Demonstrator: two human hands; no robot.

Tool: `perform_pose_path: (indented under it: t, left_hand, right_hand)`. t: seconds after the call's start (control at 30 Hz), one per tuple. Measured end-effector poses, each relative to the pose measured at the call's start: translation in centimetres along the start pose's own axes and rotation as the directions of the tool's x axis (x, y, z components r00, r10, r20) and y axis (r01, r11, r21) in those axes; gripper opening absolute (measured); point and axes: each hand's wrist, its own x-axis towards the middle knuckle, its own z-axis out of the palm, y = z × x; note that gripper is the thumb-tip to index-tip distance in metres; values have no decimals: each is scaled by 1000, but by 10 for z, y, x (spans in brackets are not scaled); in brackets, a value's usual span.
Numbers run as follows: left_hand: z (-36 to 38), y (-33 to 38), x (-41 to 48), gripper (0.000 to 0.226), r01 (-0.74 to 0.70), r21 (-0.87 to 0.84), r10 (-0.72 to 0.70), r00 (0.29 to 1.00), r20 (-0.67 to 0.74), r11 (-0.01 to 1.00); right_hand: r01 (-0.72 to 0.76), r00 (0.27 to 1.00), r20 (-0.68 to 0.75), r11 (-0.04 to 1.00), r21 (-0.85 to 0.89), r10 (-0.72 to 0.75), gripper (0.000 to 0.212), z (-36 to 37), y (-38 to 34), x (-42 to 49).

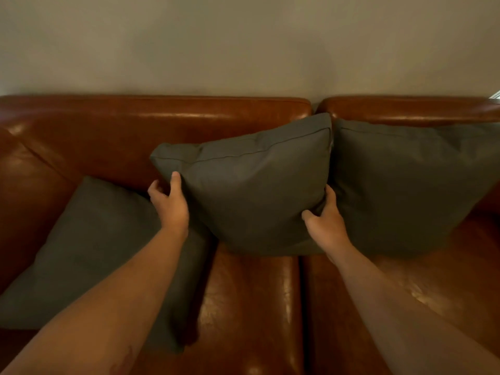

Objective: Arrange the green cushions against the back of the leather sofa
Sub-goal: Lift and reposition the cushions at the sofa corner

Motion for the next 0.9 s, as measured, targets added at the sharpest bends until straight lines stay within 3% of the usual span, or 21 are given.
perform_pose_path:
  t: [0.07, 0.13, 0.37, 0.47, 0.57, 0.67, 0.77, 0.9]
  left_hand:
    - [1, 3, 7, 95, 186, -157, -162, 975, 155, 970]
    - [0, 9, 6, 96, 221, -166, -172, 947, 270, 961]
    - [6, 36, -19, 42, -122, -119, 157, 924, 349, 985]
    - [5, 25, -20, 57, -206, -4, 193, 909, 369, 978]
    - [2, 5, -8, 69, -247, 117, 190, 912, 362, 962]
    - [3, -7, -1, 85, -169, 170, 88, 911, 403, 971]
    - [8, -7, 6, 105, -103, 153, 10, 858, 513, 983]
    - [7, -12, 7, 99, -60, 131, -19, 845, 535, 990]
  right_hand:
    - [-7, 1000, -19, 1000, -2, 7, 84, 3, 2, 1]
    - [-20, 1000, -20, 1000, 18, 20, 82, 5, 1, 3]
    - [-252, 967, 65, 883, 395, 247, 72, -4, 8, 11]
    - [-318, 948, 122, 845, 431, 294, 75, -8, 12, 27]
    - [-327, 945, 149, 873, 362, 292, 78, -7, 8, 40]
    - [-350, 937, 138, 878, 327, 322, 80, -9, 9, 39]
    - [-355, 935, 134, 867, 350, 329, 74, -9, 21, 37]
    - [-331, 942, 183, 873, 358, 282, 63, 0, 17, 42]
